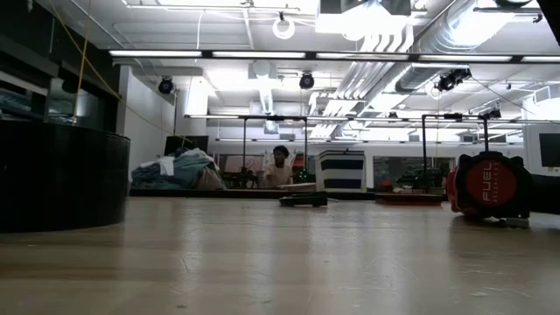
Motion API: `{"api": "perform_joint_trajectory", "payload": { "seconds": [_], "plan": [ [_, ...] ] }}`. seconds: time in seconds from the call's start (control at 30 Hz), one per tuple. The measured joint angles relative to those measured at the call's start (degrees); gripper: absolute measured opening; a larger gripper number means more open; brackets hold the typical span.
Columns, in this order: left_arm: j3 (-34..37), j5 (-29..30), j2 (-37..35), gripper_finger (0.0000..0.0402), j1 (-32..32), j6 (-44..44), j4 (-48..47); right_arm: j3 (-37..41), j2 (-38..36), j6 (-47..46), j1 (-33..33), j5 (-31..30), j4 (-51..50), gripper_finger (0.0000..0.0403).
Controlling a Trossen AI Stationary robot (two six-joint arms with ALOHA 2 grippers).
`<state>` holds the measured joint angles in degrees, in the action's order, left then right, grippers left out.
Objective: Coil cords
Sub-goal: Coil the white wire
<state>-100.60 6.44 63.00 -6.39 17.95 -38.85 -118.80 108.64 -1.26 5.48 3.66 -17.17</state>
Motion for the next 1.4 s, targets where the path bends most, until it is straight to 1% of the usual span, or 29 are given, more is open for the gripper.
{"api": "perform_joint_trajectory", "payload": {
  "seconds": [0.2, 0.43, 0.57, 0.63, 1.03, 1.23, 1.4],
  "plan": [
    [0.00, -0.37, 1.80, 0.0001, 0.00, 3.27, 0.01, 0.00, 0.00, 0.15, -0.66, 0.00, 0.65, 0.0000],
    [0.00, -4.30, 3.98, 0.0001, 0.00, 8.96, 0.00, 0.04, 0.00, -0.22, -0.90, 0.02, 4.11, 0.0000],
    [0.00, -4.69, 4.88, 0.0001, 0.04, 12.57, 0.38, 0.04, 0.00, -0.22, -1.26, 0.02, 5.17, 0.0000],
    [0.00, -5.06, 4.99, 0.0001, 0.04, 15.39, 1.36, 0.04, 0.00, 0.06, -1.57, 0.02, 5.96, 0.0000],
    [0.00, -14.56, 4.77, 0.0001, 0.05, 35.00, 6.62, 0.04, 0.02, 1.38, -3.50, 0.30, 13.88, 0.0000],
    [-0.04, -15.13, 4.77, 0.0001, 0.54, 44.50, 7.05, 0.07, 0.11, 1.71, -4.14, 0.41, 16.01, 0.0000],
    [-0.04, -14.59, 5.39, 0.0001, 2.05, 48.54, 12.47, 0.04, 0.11, 1.73, -4.78, 0.50, 20.33, 0.0000]
  ]
}}
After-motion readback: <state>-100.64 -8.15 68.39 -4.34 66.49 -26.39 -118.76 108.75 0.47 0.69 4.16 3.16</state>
